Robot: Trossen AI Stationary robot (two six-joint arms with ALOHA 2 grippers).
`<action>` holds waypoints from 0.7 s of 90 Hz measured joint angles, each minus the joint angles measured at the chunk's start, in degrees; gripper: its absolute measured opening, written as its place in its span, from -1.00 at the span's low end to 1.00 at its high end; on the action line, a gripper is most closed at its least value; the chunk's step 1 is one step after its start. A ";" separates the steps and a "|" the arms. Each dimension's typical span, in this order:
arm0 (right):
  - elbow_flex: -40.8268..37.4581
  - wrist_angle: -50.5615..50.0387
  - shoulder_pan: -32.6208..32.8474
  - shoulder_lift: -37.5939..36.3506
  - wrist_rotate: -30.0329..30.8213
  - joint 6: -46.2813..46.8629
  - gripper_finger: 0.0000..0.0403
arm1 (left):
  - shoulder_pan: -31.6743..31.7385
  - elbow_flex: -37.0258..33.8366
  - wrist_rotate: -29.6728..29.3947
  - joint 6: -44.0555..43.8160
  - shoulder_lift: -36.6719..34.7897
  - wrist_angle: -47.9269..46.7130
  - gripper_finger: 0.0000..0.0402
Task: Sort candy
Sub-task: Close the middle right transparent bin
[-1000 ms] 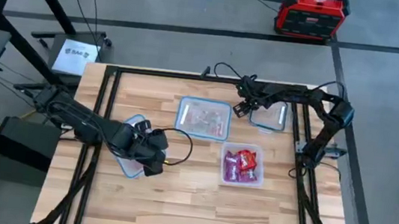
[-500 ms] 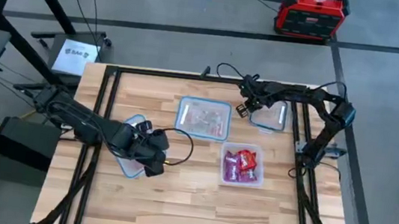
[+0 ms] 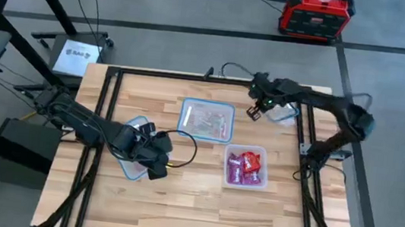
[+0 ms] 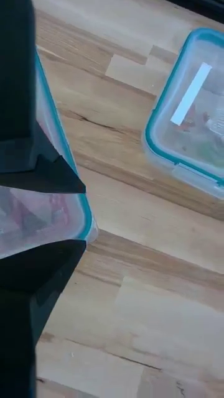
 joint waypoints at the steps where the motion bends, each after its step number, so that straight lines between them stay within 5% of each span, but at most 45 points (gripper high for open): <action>1: 0.14 -0.56 0.26 -0.79 0.01 0.01 -1.00 | 0.00 0.00 0.00 -0.02 0.00 0.13 -0.41; 34: 8.23 -18.02 17.42 -25.65 -1.69 8.34 -1.00 | 0.72 0.00 -0.37 4.91 0.00 8.26 -0.41; 63: 17.43 -24.11 37.24 -32.05 -7.09 11.36 -1.00 | 1.88 0.00 -0.35 6.02 0.00 9.47 -0.41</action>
